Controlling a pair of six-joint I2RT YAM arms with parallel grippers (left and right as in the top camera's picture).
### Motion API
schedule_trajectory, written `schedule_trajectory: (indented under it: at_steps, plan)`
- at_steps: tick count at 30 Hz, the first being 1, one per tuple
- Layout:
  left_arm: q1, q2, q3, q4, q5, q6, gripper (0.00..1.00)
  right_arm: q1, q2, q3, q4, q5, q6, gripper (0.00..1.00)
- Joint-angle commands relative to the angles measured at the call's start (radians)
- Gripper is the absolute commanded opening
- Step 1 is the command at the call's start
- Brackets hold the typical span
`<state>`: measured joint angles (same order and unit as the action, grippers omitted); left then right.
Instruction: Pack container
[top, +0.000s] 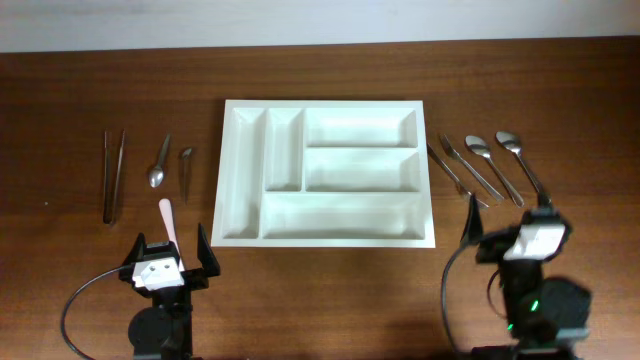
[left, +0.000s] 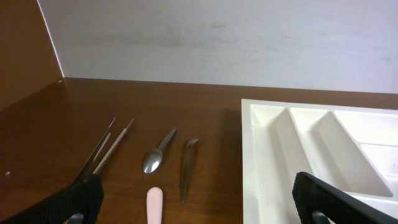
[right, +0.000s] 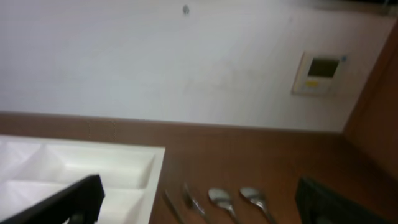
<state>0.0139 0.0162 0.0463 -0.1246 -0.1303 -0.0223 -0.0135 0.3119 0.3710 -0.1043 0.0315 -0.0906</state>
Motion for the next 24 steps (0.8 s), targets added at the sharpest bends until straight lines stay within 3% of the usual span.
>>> schedule_trajectory:
  at_steps: [1, 11, 18, 23, 24]
  plan:
    - [0.004, -0.01, -0.013, 0.004, 0.014, 0.016, 0.99, -0.008, 0.292, 0.236, -0.13, -0.002, -0.076, 0.99]
    - [0.004, -0.01, -0.013, 0.004, 0.014, 0.016, 0.99, -0.008, 1.04, 0.921, -0.801, -0.117, -0.171, 0.99]
    - [0.004, -0.01, -0.013, 0.004, 0.014, 0.016, 0.99, -0.008, 1.328, 1.04, -0.903, -0.111, -0.179, 0.99]
    - [0.004, -0.01, -0.013, 0.004, 0.014, 0.016, 0.99, -0.008, 1.428, 1.04, -0.925, -0.106, -0.254, 0.63]
    - [0.004, -0.01, -0.013, 0.004, 0.014, 0.016, 0.99, -0.008, 1.441, 1.04, -0.923, -0.097, -0.254, 0.59]
